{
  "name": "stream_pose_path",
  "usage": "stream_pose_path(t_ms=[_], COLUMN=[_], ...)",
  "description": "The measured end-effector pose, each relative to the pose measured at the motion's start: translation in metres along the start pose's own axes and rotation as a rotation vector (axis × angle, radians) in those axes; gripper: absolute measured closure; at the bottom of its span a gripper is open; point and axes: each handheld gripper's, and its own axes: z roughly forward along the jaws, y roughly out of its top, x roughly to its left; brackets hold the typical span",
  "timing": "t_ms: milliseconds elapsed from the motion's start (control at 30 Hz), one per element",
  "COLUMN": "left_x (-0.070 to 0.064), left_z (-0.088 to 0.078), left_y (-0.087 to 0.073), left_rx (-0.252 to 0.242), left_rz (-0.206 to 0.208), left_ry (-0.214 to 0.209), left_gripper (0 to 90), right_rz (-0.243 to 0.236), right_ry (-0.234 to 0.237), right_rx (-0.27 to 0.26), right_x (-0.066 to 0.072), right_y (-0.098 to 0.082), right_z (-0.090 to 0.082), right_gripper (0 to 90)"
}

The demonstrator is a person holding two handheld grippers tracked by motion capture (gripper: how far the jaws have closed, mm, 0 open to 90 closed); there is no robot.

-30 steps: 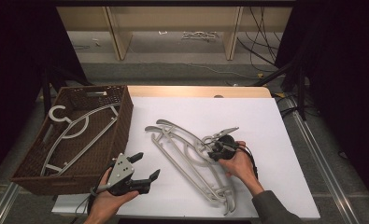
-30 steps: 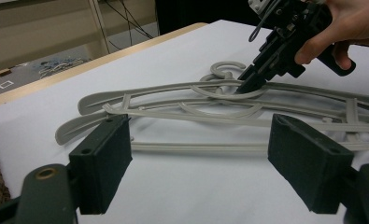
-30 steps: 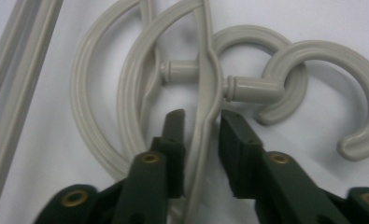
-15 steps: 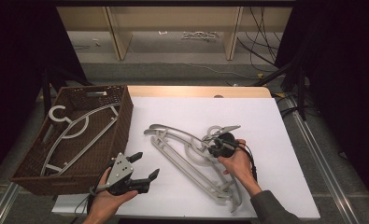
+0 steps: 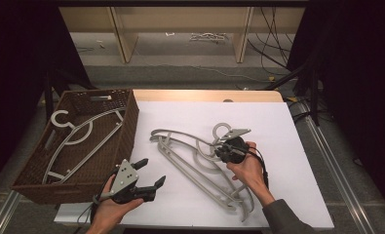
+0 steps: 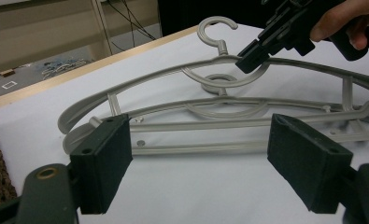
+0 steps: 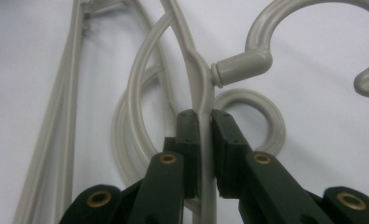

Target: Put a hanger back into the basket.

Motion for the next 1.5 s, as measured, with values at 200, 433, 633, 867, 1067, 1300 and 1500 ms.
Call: stream_pose_path(t_ms=[200, 433, 633, 867, 1067, 1300, 1500], left_x=[0.001, 0.001, 0.004, 0.012, 0.014, 0.015, 0.019], left_z=[-0.001, 0.001, 0.001, 0.015, 0.043, 0.08, 0.099], left_y=[0.0, -0.001, 0.001, 0.014, 0.037, 0.053, 0.058], left_rx=[-0.004, 0.0, 0.0, -0.01, 0.068, 0.204, 0.224], left_rz=[-0.003, -0.01, -0.01, -0.064, -0.002, 0.115, 0.14], left_ry=[0.004, 0.004, 0.001, -0.052, -0.074, -0.129, -0.155], left_gripper=[21.8, 21.9, 21.7, 21.4, 21.2, 21.9, 22.8], right_rz=[-0.07, -0.145, -0.2, -0.264, -0.307, -0.337, -0.365], right_ry=[0.028, 0.038, 0.042, 0.049, 0.062, 0.051, 0.056], right_rx=[0.008, -0.038, -0.027, -0.027, -0.018, -0.03, -0.035], right_x=[0.008, 0.015, 0.025, 0.032, 0.037, 0.04, 0.043], right_y=[0.002, 0.004, 0.003, 0.005, 0.006, 0.006, 0.007], right_z=[-0.005, -0.013, -0.018, -0.024, -0.027, -0.031, -0.032], right_gripper=[82.5, 82.6, 82.6, 82.6, 82.6, 82.6, 82.6])
